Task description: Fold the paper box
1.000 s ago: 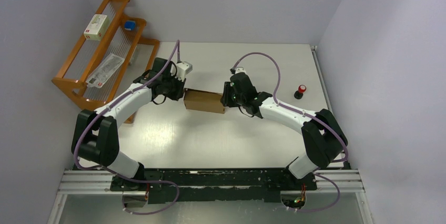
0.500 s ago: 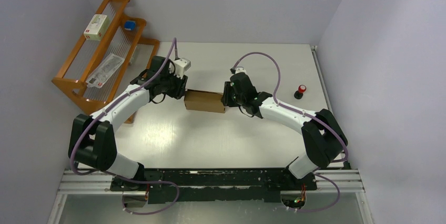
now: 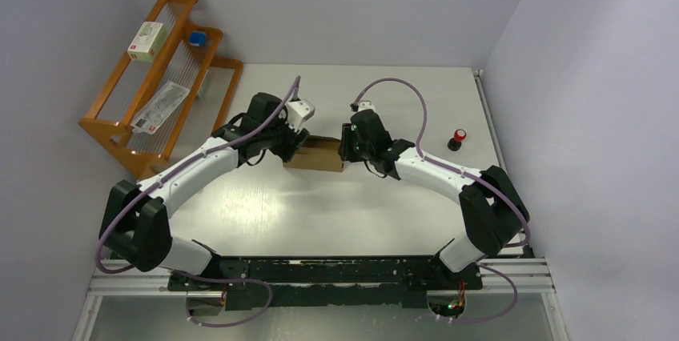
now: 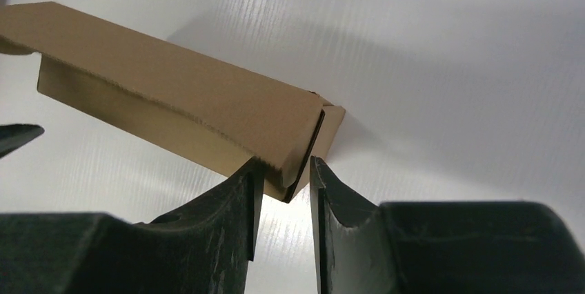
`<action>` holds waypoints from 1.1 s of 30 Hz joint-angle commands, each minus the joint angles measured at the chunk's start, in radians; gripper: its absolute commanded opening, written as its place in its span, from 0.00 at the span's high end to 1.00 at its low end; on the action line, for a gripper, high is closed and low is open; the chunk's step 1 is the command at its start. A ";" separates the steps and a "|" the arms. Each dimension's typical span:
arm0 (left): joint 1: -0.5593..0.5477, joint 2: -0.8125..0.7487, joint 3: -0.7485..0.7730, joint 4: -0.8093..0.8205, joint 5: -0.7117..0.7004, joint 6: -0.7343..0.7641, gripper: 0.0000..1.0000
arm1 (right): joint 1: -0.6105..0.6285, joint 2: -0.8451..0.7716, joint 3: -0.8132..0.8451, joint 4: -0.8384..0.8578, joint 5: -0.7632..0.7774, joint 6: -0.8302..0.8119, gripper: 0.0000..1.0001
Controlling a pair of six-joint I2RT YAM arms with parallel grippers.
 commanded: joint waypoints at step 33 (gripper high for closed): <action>-0.125 0.079 0.095 0.156 -0.066 0.182 0.03 | -0.002 0.034 0.014 -0.052 -0.011 -0.042 0.66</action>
